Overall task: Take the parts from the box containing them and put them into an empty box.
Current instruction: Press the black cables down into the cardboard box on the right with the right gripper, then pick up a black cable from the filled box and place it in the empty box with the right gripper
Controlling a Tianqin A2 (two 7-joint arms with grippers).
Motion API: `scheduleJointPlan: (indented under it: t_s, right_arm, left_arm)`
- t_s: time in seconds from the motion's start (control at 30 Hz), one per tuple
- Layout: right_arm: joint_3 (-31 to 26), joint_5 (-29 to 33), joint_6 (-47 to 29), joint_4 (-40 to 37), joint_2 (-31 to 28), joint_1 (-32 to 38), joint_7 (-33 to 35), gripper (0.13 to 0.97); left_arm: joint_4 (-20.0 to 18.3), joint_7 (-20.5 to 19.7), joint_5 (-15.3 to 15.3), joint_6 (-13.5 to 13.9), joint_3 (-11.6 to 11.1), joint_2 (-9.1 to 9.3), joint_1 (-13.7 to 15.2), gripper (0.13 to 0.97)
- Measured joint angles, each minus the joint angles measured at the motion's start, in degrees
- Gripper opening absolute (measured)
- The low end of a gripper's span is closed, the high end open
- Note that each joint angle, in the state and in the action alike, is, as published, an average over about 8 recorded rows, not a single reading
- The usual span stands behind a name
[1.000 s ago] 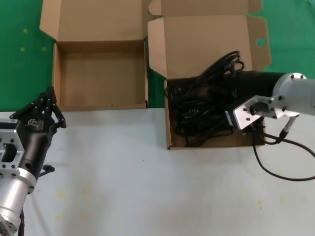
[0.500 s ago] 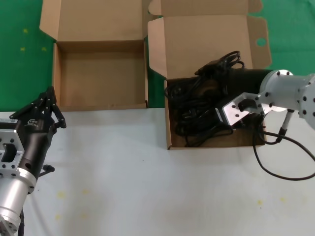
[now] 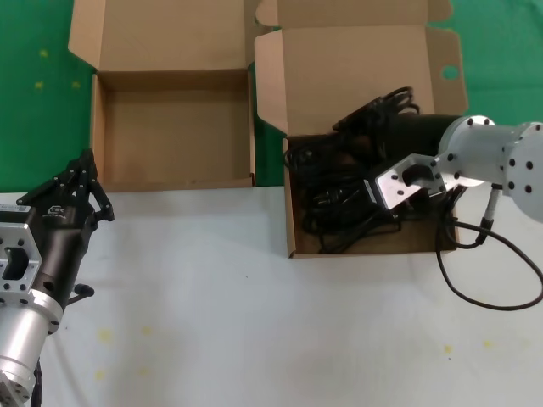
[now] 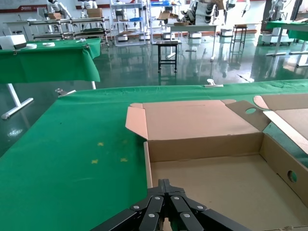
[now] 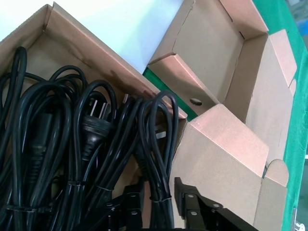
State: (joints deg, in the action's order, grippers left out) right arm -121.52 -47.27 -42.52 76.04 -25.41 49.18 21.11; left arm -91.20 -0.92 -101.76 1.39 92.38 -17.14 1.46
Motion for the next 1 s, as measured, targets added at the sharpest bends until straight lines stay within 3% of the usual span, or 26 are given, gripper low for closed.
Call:
scheduleJointPlan:
  t_s: [0.57,0.83,1.0]
  right_arm:
    - [0.9,0.0,-0.9,1.7,-0.4,0.5,-1.6,0.210]
    - [2.3,2.5,-10.2,11.7,0.3,3.8,-11.4,0.207]
    - [1.0,2.9,-16.0,12.3,4.4,7.6,-17.7,0.205]
  left_arm:
    - [0.0,0.0,0.0,0.0,0.0,0.00,0.0,0.144]
    - [0.0,0.0,0.0,0.0,0.0,0.00,0.0,0.144]
    - [0.0,0.0,0.0,0.0,0.0,0.00,0.0,0.144]
